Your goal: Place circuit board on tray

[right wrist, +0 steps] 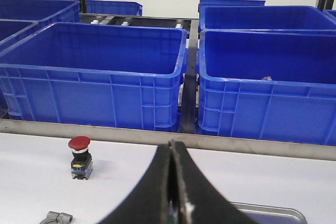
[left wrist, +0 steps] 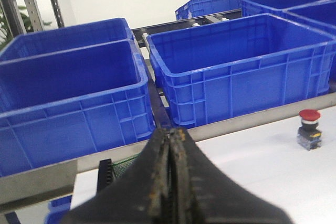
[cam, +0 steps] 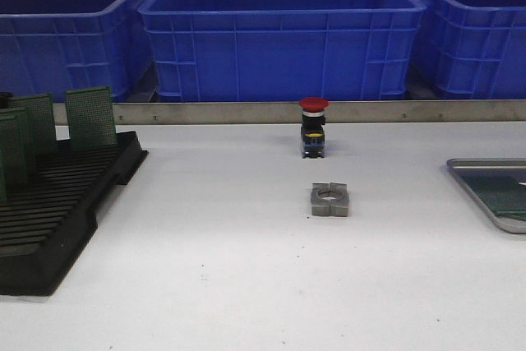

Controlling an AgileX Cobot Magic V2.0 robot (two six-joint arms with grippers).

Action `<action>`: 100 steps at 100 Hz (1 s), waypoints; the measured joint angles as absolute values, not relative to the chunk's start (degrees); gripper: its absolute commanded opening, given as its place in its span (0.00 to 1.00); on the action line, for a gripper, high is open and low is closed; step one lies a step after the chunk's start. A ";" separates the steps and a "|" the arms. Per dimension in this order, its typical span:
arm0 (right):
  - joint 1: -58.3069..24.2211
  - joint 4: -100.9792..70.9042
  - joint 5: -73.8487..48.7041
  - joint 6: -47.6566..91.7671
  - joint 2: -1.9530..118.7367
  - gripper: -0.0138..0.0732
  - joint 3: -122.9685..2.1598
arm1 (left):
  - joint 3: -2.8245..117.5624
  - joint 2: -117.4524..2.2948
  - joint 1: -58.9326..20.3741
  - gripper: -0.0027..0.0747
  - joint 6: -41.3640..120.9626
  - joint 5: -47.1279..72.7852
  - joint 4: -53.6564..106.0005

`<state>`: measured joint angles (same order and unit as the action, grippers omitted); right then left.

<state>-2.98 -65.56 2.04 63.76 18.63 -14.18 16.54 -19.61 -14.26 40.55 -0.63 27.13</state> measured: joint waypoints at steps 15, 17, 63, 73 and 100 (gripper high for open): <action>-2.98 -65.56 2.04 63.76 18.63 0.08 -14.18 | 16.10 -18.18 -14.21 0.01 21.70 0.00 7.83; -2.98 -65.56 2.04 63.76 18.63 0.08 -14.18 | 15.85 -17.86 -14.21 0.01 20.32 0.00 5.88; -2.98 -65.56 2.04 63.76 18.63 0.08 -14.18 | 4.40 -5.09 -4.45 0.01 7.84 0.30 -1.68; -2.98 -65.56 2.04 63.76 18.63 0.08 -14.18 | 1.82 -1.64 -3.55 0.01 7.84 0.30 -1.79; -2.98 -65.56 2.04 63.76 18.63 0.08 -14.18 | -0.32 0.24 -3.51 0.01 7.47 0.64 -2.27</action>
